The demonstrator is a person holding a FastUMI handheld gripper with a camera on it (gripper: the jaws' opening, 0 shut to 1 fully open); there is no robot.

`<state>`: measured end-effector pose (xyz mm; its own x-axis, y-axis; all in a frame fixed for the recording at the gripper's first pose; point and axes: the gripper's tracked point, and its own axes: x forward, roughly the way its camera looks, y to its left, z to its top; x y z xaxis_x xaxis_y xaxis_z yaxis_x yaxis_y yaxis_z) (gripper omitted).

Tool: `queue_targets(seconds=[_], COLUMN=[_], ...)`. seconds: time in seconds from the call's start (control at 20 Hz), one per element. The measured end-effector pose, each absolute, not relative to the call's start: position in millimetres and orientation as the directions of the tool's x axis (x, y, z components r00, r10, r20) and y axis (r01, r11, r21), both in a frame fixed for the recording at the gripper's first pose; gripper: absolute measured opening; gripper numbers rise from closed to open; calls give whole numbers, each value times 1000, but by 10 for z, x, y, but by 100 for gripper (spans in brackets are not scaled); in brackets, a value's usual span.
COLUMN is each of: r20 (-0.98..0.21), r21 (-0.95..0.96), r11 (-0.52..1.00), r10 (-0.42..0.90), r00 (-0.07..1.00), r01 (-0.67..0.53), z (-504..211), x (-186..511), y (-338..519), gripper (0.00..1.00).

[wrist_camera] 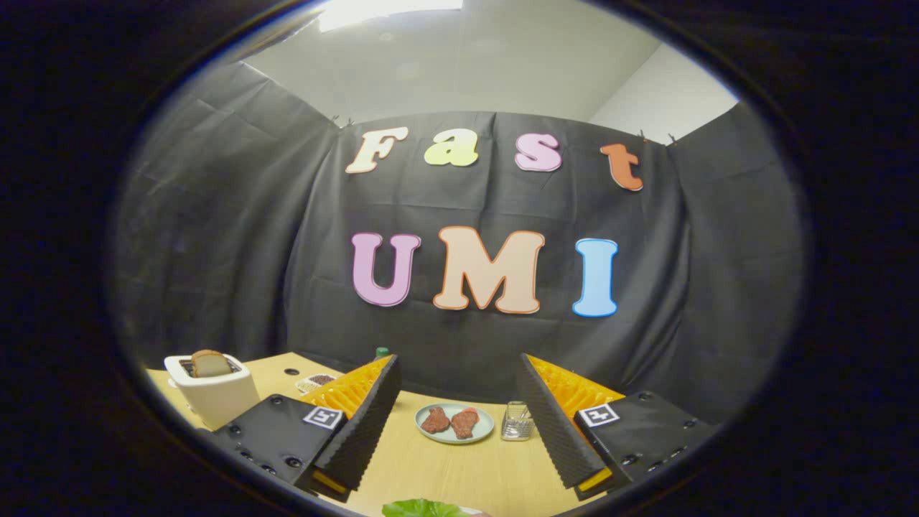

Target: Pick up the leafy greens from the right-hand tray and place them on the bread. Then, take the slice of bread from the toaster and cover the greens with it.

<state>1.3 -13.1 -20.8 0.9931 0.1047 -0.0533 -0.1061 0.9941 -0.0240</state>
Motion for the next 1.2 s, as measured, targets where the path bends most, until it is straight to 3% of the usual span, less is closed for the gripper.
queue_targets(seconds=[0.65,1.2], r20=[-337,-616], r21=[-121,-86], r11=[900,708], r10=[359,515], r00=[870,596], r01=[-419,-701], z=[-1143,-2253], x=[-84,-457], y=[-131,73], gripper=[100,100])
